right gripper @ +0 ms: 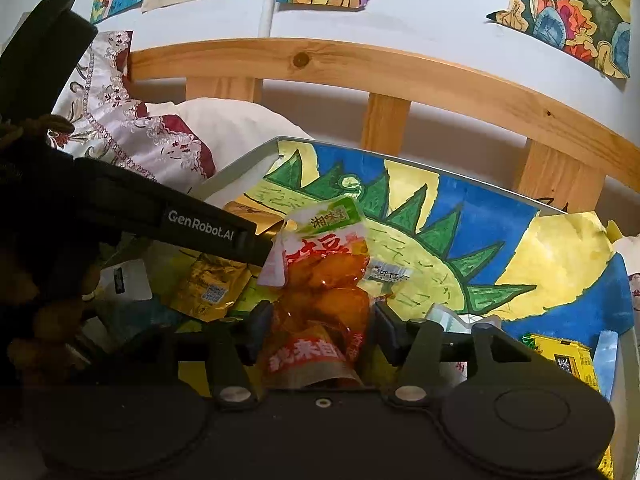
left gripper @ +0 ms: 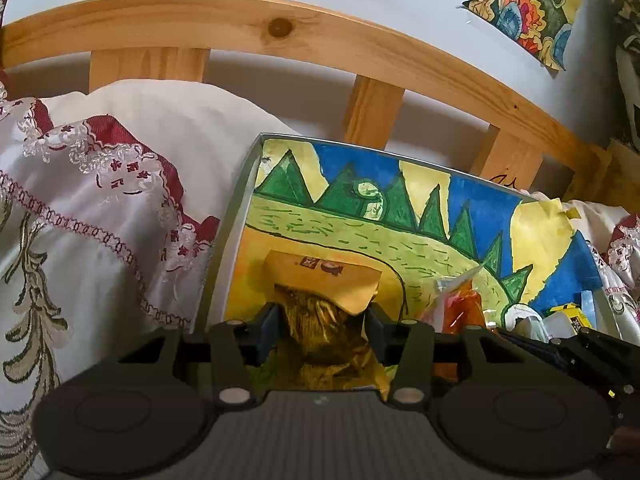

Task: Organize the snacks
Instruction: 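Open the right tool to drop the red pack while the left tool releases the gold pouch, then withdraw both tools up and away from the tray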

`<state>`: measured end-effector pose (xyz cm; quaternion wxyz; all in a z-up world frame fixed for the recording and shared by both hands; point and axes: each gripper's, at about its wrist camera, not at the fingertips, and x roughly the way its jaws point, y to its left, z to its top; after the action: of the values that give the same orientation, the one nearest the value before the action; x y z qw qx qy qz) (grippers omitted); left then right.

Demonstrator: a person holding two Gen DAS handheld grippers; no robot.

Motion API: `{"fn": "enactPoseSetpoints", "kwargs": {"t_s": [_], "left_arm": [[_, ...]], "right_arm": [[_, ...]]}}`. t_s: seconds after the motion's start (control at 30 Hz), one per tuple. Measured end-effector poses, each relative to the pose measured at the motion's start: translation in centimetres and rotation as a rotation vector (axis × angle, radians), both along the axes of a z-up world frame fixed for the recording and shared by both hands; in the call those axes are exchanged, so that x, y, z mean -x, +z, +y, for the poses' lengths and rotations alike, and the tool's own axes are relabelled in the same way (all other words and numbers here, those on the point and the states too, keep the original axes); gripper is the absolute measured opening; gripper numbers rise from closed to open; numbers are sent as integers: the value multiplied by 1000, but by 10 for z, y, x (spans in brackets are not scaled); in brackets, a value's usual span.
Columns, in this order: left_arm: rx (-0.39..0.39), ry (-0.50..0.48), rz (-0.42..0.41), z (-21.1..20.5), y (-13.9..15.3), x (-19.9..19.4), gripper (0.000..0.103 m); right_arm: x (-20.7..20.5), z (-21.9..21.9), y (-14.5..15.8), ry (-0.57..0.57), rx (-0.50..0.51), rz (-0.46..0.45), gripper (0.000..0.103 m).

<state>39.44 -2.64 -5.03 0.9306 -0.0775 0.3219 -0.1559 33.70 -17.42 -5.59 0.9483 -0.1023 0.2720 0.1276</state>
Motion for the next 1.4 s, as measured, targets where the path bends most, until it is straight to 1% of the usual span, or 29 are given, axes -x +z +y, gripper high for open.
{"fn": "enactPoseSetpoints", "kwargs": {"t_s": [0.1,0.2,0.27,0.33,0.47,0.6,0.67,0.83,1.07,1.4], "left_arm": [[-4,3,7,-1,0,-1,52],[-2,9,12,0,2,0,58],[3,15,-3,3,5,3,60],[-1,21,-19,4,10,6,64],[-6,44,-44,7,23,13,68],[-2,76,-92,12,39,26,82],[0,88,-115,15,45,33,84],[-7,109,-172,20,64,54,96],[-19,126,-218,23,83,86,102],[-34,131,-225,29,86,149,102]], "right_arm": [[0,0,2,3,2,-6,61],[3,1,6,8,10,-21,67],[5,1,8,10,8,-32,70],[7,-1,12,8,0,-41,73],[13,-4,20,2,-17,-60,77],[23,-6,32,1,-27,-94,84],[30,-6,40,-3,-28,-117,88],[46,-10,56,-25,-31,-169,95],[74,-19,77,-49,-47,-221,102],[121,-37,94,-76,-71,-239,102]]}}
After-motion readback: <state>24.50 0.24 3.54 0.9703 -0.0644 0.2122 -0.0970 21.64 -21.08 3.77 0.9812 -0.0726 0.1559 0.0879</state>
